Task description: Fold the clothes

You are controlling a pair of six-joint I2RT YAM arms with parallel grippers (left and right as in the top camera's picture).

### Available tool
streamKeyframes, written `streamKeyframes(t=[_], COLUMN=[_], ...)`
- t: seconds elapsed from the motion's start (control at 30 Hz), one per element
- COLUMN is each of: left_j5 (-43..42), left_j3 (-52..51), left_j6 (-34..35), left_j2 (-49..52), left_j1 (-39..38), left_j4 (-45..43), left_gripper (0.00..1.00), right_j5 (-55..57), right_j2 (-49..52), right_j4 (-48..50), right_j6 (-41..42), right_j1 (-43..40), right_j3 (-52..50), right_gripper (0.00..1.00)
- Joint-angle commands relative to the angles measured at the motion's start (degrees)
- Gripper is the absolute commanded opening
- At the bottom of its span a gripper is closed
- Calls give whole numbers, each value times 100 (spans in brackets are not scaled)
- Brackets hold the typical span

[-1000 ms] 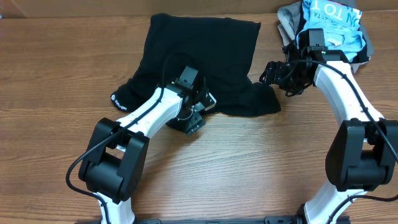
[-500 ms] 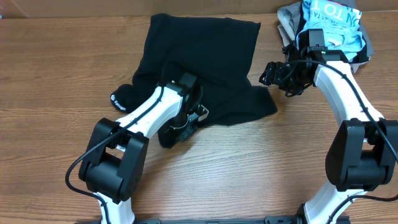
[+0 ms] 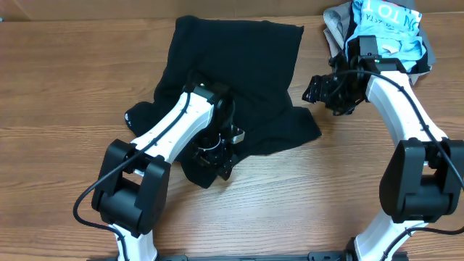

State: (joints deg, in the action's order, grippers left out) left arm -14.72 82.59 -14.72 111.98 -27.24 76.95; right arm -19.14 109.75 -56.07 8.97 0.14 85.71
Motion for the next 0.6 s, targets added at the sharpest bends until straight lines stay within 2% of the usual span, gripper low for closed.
streamKeyframes(t=[0.0, 0.13, 0.3, 0.57], left_j5=[-138, -136, 0, -11], left_j3=[487, 1231, 1998, 2118], left_j6=[-70, 28, 520, 621], left_j2=[20, 20, 20, 20], left_j1=[90, 310, 798, 1309], left_j4=[15, -107, -673, -1049], left_gripper=[92, 97, 100, 100], right_j5=[-334, -455, -260, 612], right_j2=[-238, -236, -236, -236], right_j4=[-212, -334, -76, 87], right_j6=[-39, -35, 186, 911], right_j1=[50, 306, 815, 955], right_j3=[48, -90, -577, -1279], right_gripper=[78, 77, 72, 68])
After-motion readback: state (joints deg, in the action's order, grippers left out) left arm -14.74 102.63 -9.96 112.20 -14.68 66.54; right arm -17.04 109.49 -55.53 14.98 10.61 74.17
